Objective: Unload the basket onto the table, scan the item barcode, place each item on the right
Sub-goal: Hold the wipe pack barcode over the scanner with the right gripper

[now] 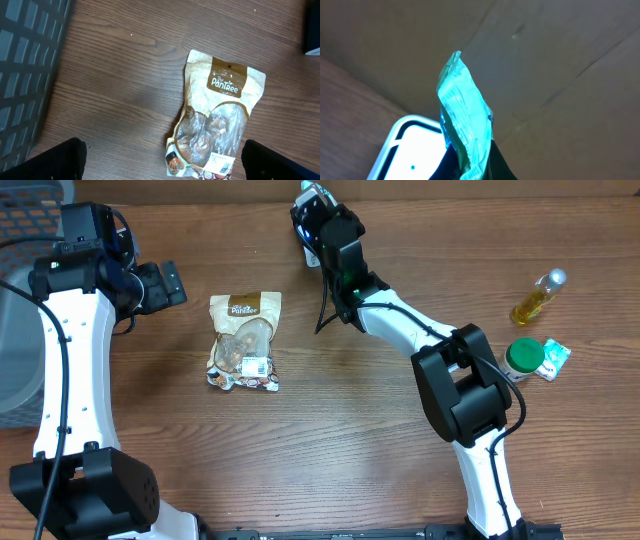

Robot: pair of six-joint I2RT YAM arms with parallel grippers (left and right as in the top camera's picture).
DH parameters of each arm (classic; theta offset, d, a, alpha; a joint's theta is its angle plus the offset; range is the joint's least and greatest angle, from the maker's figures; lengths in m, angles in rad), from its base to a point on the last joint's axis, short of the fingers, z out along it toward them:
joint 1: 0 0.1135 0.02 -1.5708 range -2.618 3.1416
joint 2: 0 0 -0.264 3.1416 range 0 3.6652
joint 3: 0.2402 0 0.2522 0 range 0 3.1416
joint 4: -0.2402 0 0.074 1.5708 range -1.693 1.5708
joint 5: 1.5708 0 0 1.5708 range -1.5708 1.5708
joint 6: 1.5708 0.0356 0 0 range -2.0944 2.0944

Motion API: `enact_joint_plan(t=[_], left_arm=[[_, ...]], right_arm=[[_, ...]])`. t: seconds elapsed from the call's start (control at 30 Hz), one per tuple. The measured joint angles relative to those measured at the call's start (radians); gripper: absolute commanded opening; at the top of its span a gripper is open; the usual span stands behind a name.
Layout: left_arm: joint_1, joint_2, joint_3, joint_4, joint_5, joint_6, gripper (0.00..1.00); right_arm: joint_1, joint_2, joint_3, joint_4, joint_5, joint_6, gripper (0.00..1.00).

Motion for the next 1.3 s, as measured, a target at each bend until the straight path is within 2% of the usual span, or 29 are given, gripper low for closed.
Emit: enact_joint_plan(t=[0.33, 0.53, 1.0, 1.3], left_arm=[[0.000, 0.000, 0.000, 0.000, 0.000, 0.000, 1.00], [0.000, 0.000, 0.000, 0.000, 0.000, 0.000, 1.00], [0.000, 0.000, 0.000, 0.000, 0.000, 0.000, 0.99], [0.000, 0.000, 0.000, 0.000, 0.000, 0.000, 1.00]], right_arm=[[0.000, 0.004, 0.000, -0.106, -0.050, 0.120, 0.04], [0.001, 0.004, 0.001, -0.138, -0.098, 0.145, 0.04], [0.023, 0.004, 0.008, -0.243, -0.179, 0.138, 0.04], [0.025, 0.004, 0.008, -0.256, -0.194, 0.037, 0.04]])
